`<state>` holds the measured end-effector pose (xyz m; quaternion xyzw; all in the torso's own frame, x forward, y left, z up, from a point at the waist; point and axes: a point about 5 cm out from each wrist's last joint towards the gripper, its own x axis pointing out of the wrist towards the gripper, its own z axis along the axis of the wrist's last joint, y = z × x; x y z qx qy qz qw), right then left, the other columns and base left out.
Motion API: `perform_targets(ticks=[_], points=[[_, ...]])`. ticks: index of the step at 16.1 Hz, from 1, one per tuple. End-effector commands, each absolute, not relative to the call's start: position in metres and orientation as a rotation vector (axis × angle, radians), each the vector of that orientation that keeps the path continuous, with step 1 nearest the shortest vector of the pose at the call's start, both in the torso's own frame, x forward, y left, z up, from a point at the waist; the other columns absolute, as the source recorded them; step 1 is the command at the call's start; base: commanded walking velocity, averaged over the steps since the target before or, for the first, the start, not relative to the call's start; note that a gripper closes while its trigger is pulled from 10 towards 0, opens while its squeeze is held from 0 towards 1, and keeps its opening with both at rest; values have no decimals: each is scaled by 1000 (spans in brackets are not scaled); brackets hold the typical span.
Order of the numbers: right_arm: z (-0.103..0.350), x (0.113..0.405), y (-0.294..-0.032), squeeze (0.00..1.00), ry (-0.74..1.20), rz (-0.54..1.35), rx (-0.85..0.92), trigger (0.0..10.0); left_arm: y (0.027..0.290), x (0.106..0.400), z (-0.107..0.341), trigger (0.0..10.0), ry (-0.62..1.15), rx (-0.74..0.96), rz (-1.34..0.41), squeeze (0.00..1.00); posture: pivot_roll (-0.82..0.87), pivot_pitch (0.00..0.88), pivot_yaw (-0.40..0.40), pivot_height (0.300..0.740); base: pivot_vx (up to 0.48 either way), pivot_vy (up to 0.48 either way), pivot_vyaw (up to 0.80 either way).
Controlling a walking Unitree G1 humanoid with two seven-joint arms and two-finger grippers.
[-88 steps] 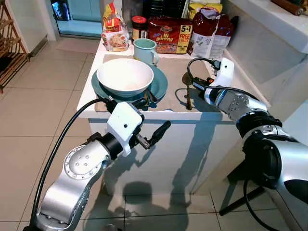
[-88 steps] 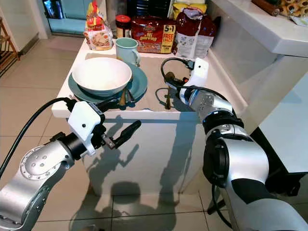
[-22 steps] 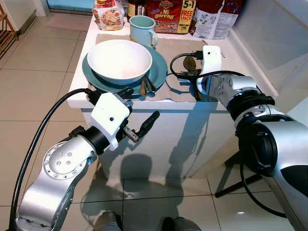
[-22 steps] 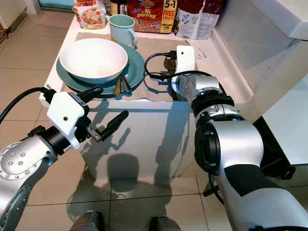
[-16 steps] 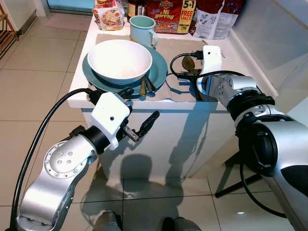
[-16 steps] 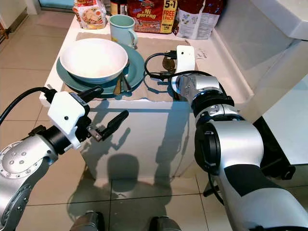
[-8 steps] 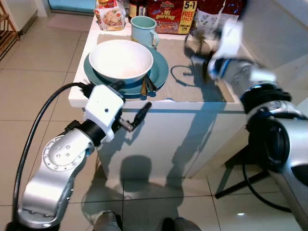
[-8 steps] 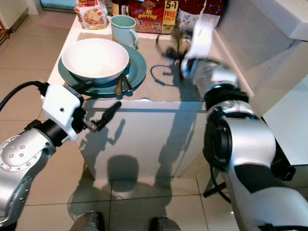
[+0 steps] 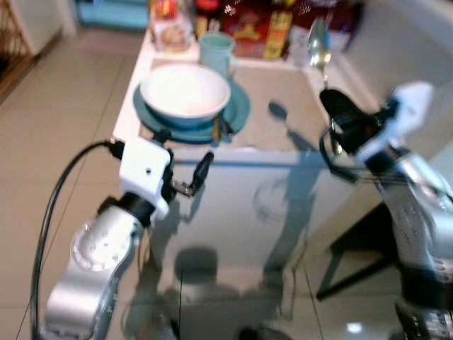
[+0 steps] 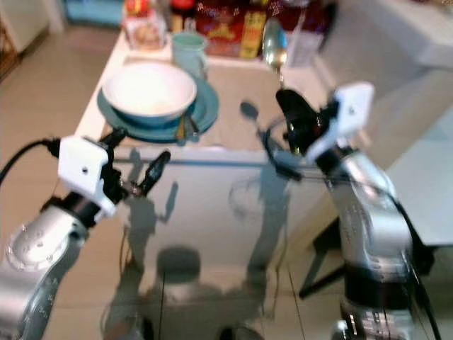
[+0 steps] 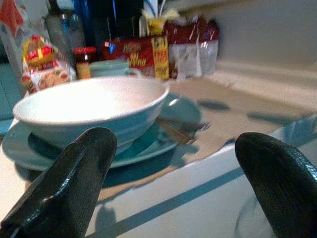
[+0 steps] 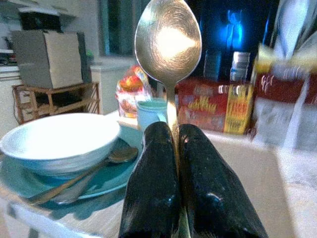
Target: Setting the table
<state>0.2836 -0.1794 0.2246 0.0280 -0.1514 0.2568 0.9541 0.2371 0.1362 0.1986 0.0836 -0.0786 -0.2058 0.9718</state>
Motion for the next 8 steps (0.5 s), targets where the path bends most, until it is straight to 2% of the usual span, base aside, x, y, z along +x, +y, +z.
perform_targets(ticks=[1,4,8], points=[[220,270,-169,0,-322,576,31,10000,133,235,199,10000,-173,183,-412,0,7,0,-105,740,0,-480,0],[182,245,-150,0,-219,554,127,10000,135,235,190,10000,-152,201,-376,0,11,0,-114,740,0,-480,0],[164,242,-143,0,-187,488,74,10000,139,233,175,10000,-96,215,-314,0,15,0,-131,740,0,-480,0]])
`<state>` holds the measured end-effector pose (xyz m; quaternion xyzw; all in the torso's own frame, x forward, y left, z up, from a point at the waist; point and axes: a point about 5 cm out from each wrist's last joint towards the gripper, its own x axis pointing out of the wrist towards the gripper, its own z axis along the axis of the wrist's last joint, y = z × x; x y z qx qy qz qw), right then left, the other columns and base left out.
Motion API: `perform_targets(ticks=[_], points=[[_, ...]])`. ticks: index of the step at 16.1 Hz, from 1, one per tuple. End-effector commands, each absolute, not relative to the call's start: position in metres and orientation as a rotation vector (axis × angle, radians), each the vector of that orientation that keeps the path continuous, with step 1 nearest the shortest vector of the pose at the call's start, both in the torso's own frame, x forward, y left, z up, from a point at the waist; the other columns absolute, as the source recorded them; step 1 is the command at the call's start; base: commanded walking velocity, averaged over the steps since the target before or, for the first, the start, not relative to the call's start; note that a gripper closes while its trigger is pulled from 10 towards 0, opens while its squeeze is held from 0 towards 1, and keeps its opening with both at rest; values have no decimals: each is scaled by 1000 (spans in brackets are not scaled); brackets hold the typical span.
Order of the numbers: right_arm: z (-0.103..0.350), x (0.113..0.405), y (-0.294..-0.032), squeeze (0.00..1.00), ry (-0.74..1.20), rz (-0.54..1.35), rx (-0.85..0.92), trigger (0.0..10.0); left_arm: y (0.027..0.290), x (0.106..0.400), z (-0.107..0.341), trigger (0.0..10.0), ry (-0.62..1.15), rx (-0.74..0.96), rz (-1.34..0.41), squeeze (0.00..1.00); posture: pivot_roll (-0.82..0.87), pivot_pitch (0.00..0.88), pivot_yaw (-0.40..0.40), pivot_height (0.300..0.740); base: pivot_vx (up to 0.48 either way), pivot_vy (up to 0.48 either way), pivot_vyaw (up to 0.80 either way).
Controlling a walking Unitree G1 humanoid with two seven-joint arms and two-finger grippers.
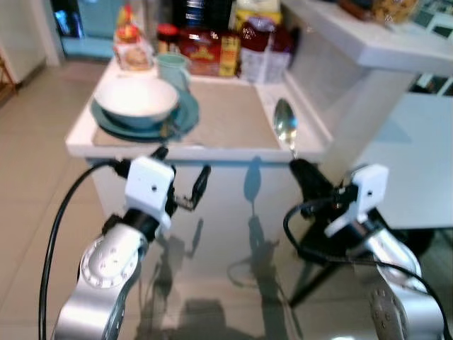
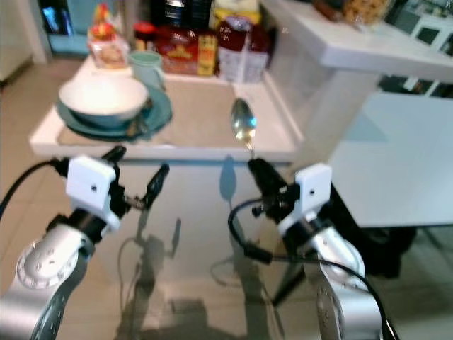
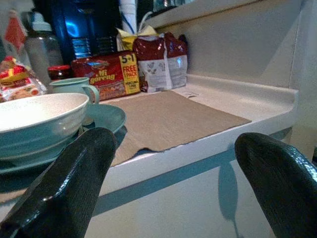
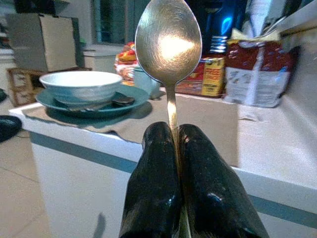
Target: Setting the table
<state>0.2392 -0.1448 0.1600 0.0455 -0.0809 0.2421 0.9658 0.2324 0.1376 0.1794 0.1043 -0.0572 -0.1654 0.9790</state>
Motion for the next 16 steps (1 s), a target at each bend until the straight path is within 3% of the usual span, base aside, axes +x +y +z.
perform_targets(ticks=[1,2,5,9,13,16], points=[[163,243,-143,0,-183,476,74,10000,140,233,173,10000,-89,217,-308,0,15,0,-131,740,0,-480,0],[161,248,-144,0,-154,433,207,10000,141,237,169,10000,-73,223,-280,0,14,0,-121,740,0,-480,0],[161,258,-145,0,-154,396,87,10000,139,249,176,10000,-98,324,-273,0,23,0,-109,740,0,-480,533],[154,266,-155,0,-123,303,112,10000,134,254,180,10000,-117,360,-301,0,16,0,-98,740,0,-480,800],[135,280,-161,0,-46,255,197,10000,132,262,180,10000,-100,355,-323,0,-12,0,9,740,0,-480,334],[115,302,-166,0,23,280,111,10000,135,270,184,10000,-88,377,-373,0,-34,16,114,740,0,-480,0]])
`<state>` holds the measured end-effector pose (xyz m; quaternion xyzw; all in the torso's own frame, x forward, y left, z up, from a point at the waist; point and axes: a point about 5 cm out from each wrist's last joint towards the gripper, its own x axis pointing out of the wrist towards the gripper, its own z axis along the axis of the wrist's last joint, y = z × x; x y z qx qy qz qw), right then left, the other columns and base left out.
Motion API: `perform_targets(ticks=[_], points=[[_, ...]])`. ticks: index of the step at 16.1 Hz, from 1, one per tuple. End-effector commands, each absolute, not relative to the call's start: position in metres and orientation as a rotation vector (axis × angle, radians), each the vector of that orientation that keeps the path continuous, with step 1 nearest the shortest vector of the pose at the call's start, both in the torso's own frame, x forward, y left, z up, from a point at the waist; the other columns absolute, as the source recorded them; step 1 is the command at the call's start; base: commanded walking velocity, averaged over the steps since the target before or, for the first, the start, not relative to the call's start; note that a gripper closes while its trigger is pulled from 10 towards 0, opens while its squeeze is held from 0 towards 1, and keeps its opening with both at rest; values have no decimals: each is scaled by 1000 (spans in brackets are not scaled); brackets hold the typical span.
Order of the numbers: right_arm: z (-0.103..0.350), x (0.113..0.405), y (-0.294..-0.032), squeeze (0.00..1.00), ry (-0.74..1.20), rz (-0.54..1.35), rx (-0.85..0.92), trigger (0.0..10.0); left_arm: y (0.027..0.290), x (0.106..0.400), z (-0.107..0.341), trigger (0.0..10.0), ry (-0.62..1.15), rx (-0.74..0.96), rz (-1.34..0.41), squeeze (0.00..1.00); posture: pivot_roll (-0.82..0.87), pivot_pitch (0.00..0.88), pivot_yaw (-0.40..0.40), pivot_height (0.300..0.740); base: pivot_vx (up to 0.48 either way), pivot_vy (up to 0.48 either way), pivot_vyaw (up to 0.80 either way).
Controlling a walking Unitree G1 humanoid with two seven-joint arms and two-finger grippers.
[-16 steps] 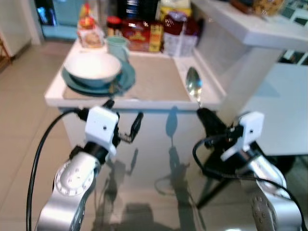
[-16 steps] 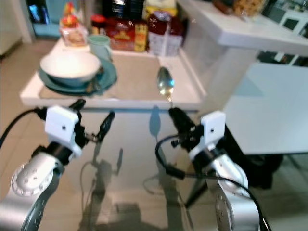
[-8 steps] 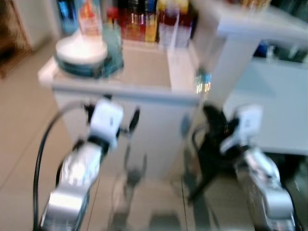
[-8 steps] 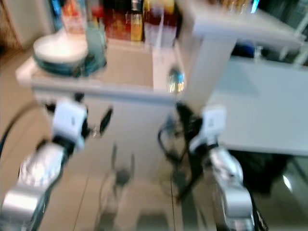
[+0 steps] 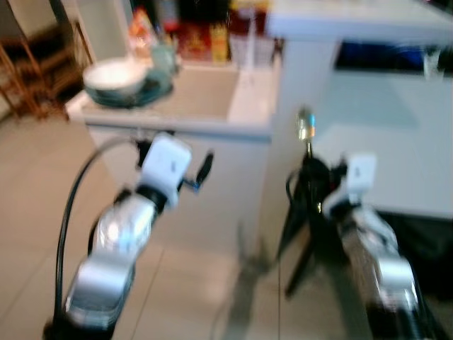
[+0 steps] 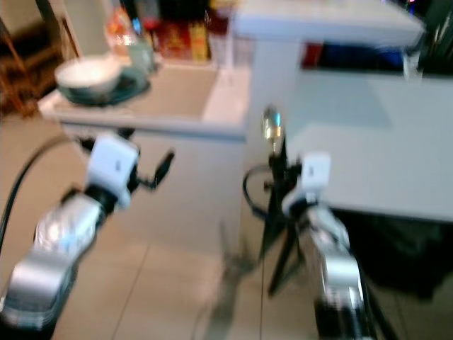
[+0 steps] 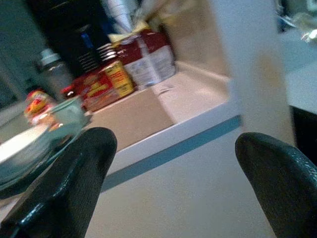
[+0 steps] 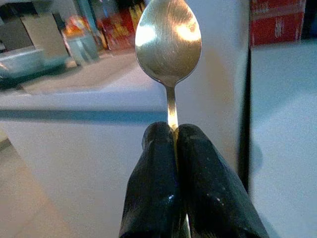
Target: Setting the table
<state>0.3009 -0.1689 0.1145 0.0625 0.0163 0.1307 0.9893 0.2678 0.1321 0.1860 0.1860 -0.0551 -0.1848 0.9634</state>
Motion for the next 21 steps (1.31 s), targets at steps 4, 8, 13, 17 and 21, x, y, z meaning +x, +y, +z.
perform_targets(ticks=[4,8,13,17,21], points=[[117,308,-175,0,39,264,117,10000,137,272,187,10000,-91,383,-372,0,-16,37,77,740,0,-480,0],[162,299,-169,0,-162,264,113,10000,156,268,188,10000,-80,369,-243,0,9,57,7,740,0,-480,0],[155,284,-171,0,-80,193,226,10000,152,265,184,10000,-63,381,-242,0,-6,72,-3,740,0,-480,430],[151,281,-167,0,-30,159,218,10000,149,269,186,10000,-67,389,-247,0,-13,81,-2,740,0,-480,0],[152,281,-169,0,-13,132,228,10000,147,268,186,10000,-66,392,-252,0,-15,84,-4,740,0,-480,0]])
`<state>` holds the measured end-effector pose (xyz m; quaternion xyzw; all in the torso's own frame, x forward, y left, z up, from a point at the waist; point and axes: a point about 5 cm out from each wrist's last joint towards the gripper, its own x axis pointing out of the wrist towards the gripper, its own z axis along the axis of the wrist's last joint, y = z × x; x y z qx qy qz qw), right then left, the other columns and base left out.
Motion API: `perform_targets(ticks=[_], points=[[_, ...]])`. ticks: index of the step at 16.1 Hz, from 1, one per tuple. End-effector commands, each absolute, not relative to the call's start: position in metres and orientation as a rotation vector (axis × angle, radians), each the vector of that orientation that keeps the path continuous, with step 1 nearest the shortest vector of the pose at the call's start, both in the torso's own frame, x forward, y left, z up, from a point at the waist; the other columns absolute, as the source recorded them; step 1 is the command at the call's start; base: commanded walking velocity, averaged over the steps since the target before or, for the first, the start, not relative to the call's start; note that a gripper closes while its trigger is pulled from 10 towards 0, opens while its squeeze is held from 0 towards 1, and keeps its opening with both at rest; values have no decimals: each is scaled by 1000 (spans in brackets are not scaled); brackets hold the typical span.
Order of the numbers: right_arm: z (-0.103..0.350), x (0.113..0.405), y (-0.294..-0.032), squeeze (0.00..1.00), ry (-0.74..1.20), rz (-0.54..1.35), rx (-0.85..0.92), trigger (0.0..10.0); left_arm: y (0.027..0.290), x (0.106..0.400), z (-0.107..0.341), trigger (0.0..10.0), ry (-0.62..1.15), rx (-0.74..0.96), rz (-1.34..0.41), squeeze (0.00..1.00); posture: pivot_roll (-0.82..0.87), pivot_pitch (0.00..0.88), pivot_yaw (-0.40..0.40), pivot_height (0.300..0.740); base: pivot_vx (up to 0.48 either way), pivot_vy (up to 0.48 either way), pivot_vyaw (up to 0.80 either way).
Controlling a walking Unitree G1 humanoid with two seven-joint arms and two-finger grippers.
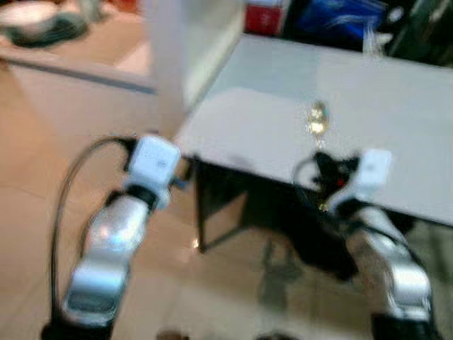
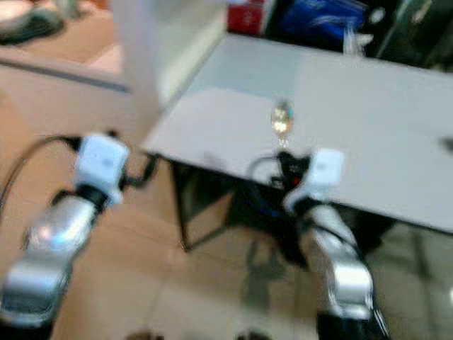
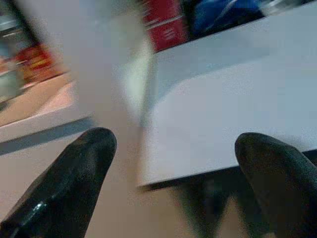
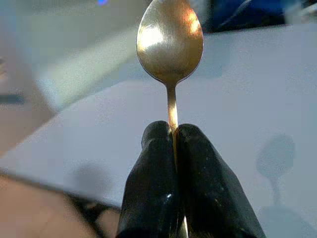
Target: Setting the table
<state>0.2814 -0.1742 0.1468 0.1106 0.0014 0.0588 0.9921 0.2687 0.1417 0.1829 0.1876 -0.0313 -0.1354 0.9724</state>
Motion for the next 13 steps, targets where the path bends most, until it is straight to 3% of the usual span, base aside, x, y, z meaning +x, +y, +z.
perform_targets(ticks=[1,13], points=[[152,281,-171,0,-6,130,224,10000,146,269,186,10000,-68,394,-259,0,-15,85,-5,740,0,-480,0],[160,288,-183,0,18,77,236,10000,146,272,190,10000,-81,415,-266,0,-9,70,4,740,0,-480,0]])
